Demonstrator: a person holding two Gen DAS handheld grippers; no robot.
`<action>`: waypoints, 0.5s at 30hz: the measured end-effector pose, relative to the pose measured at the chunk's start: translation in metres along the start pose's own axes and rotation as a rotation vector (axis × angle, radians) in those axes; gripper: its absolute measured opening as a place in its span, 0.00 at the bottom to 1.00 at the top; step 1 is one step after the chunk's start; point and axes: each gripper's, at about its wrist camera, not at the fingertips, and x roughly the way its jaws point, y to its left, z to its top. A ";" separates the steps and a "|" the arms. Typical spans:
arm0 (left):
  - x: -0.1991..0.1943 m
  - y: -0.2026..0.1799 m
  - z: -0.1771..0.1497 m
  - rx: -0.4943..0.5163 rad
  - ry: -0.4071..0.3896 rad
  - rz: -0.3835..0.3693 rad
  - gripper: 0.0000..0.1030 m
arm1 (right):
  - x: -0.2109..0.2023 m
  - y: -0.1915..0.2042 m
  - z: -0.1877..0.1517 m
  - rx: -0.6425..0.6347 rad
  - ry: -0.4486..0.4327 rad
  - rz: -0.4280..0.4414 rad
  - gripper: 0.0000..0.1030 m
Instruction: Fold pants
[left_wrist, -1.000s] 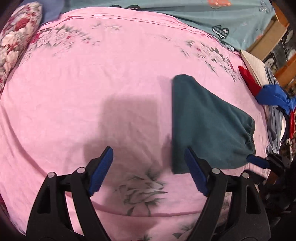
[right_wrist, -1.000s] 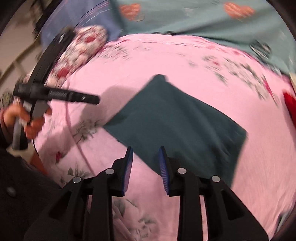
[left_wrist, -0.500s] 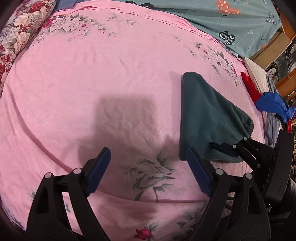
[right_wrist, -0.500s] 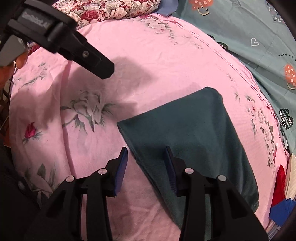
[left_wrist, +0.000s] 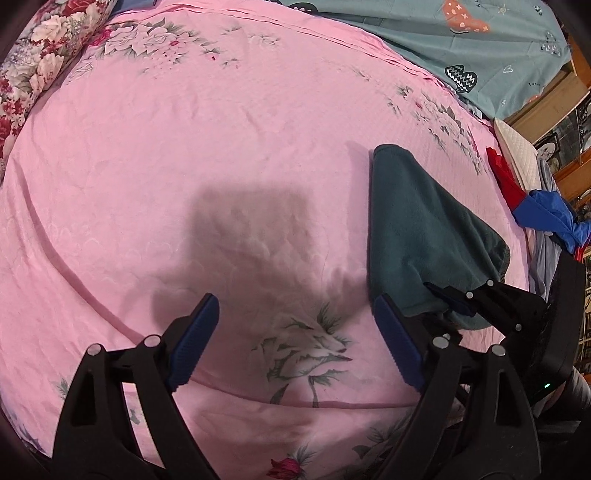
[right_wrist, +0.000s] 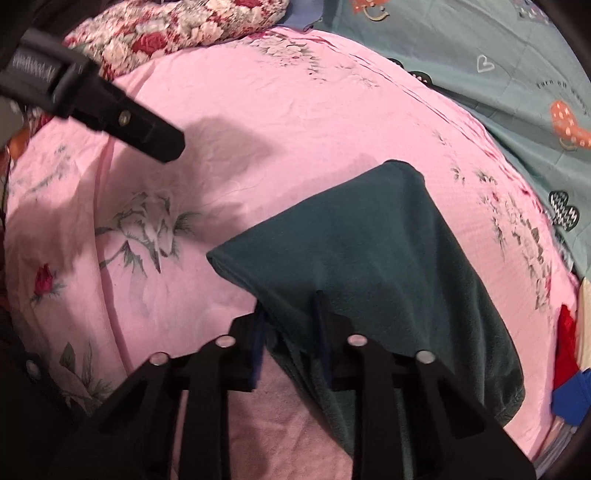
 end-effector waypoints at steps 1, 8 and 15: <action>0.001 -0.002 0.001 0.003 0.001 0.001 0.85 | -0.001 -0.002 0.000 0.008 -0.006 0.006 0.16; 0.012 -0.016 0.007 -0.030 0.051 -0.106 0.89 | -0.026 -0.019 -0.002 0.092 -0.099 0.053 0.13; 0.040 -0.027 0.015 -0.206 0.191 -0.386 0.89 | -0.033 -0.027 -0.004 0.090 -0.138 0.068 0.13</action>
